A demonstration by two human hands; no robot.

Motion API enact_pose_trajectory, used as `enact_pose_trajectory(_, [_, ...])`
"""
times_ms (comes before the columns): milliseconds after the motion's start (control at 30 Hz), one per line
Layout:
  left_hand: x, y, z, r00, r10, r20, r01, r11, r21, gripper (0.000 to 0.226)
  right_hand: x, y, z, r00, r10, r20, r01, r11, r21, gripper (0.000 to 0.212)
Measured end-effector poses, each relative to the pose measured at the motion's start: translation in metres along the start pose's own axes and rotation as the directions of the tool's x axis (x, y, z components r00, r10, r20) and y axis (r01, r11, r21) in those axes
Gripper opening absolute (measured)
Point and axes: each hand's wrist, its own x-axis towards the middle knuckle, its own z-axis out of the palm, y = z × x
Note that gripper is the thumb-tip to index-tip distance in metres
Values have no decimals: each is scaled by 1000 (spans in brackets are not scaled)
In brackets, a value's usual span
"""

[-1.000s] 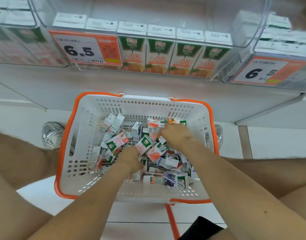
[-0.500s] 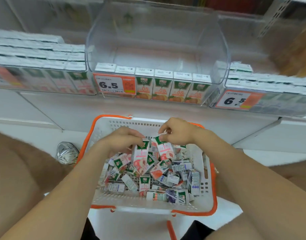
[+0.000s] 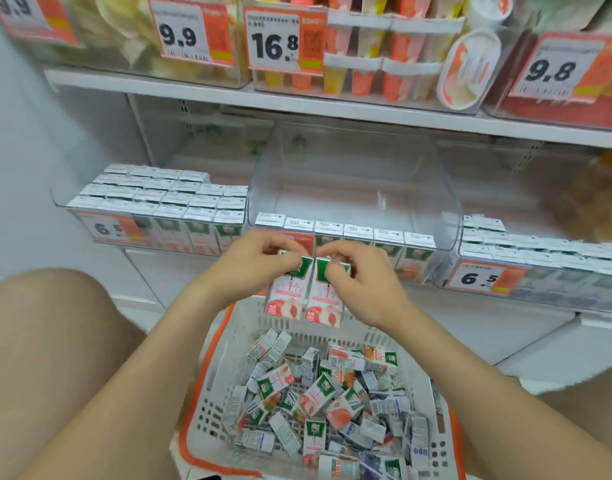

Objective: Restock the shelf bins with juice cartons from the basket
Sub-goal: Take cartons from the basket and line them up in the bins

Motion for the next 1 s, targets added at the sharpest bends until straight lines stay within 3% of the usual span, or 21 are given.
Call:
enact_pose_trajectory(233, [-1, 40, -91, 930, 71, -361, -69, 997, 16, 16, 31, -57, 18, 969, -35, -246, 68, 989, 128, 23])
enact_pose_trajectory(367, [15, 37, -136, 813, 117, -571, -109, 993, 48, 14, 59, -82, 20, 961, 8, -278, 73, 957, 280, 16])
enact_pose_trajectory(433, [28, 31, -150, 765, 174, -620, -107, 984, 144, 23, 77, -89, 22, 952, -17, -305, 101, 959, 264, 25])
enact_pose_trajectory(567, [62, 15, -171, 805, 343, -483, -77, 869, 489, 32, 115, -93, 32, 920, -185, -347, 215, 975, 50, 39])
enact_pose_trajectory(767, [115, -21, -189, 887, 359, -289, -85, 744, 663, 42, 163, -91, 49, 915, -331, -229, 286, 935, -209, 42])
enact_pose_trajectory(900, [139, -37, -187, 978, 178, -104, -36, 643, 765, 40, 187, -87, 58, 953, -292, -81, 253, 914, -318, 40])
enact_pose_trajectory(1000, [145, -41, -185, 999, 5, -45, 33, 596, 803, 42, 206, -89, 65, 969, -248, 20, 225, 842, -490, 38])
